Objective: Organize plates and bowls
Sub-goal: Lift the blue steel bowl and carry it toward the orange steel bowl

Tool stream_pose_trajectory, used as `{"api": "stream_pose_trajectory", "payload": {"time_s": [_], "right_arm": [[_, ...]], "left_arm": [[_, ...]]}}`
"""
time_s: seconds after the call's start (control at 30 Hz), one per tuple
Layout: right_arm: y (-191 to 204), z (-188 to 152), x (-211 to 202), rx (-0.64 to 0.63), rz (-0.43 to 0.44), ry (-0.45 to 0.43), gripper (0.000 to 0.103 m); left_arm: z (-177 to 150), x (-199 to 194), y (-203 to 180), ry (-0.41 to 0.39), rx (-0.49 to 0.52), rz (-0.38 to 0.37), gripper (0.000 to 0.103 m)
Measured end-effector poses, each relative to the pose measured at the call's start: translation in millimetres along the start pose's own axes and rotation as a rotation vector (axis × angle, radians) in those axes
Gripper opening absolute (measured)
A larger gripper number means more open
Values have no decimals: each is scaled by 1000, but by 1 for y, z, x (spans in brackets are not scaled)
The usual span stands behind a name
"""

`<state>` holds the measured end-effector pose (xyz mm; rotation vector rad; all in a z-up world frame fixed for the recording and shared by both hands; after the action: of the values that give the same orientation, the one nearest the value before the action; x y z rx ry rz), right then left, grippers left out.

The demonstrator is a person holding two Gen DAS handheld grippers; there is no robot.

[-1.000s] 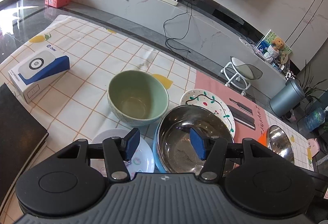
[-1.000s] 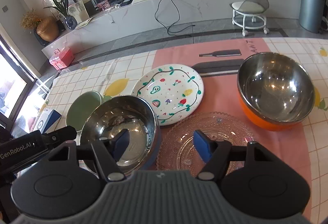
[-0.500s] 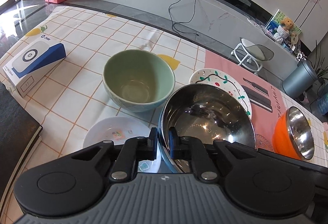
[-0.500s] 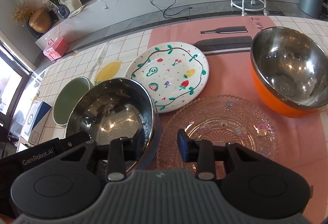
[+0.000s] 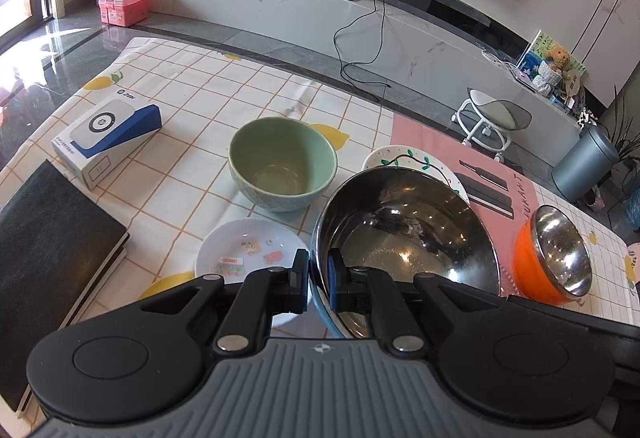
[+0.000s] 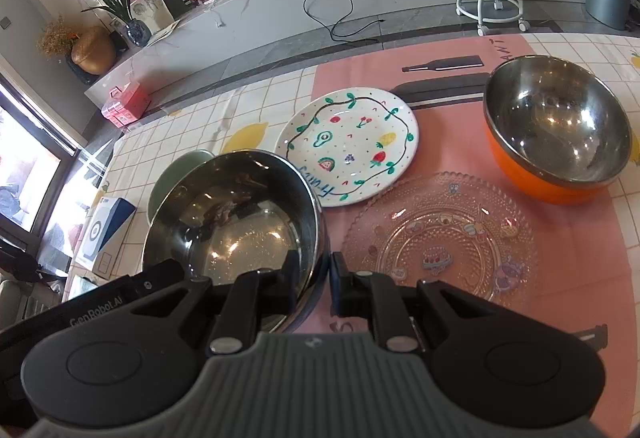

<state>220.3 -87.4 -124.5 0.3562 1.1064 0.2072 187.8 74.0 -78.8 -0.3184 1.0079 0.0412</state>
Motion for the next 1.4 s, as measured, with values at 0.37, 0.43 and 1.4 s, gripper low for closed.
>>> {"api": "stream_pose_trajectory", "payload": {"time_s": [0.37,0.43,1.4], "right_arm": [[-1,-51,-58,13,59,-2,15],[-3,-60,-67,14,64,-10,15],[-34,-151,-56,62,36,164,14]], "left_arm": [[-39,-57,-3,-44,-18,-41,10],[-47,-63,-4,-44,-16,-51,10],[-140,-49,24,131,-81,-70,11]]}}
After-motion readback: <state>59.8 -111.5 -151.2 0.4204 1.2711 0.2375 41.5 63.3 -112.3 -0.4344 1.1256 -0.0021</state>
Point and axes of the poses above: each gripper's, at about its wrist camera, not at the fingertips, and x roughly the way its jaws point, y to its left, z to its top, the point moved 5 cm from there along x, roughly the way its jaws point, and after that the axes turned 7 degrees about y, right-handed, at the moved point
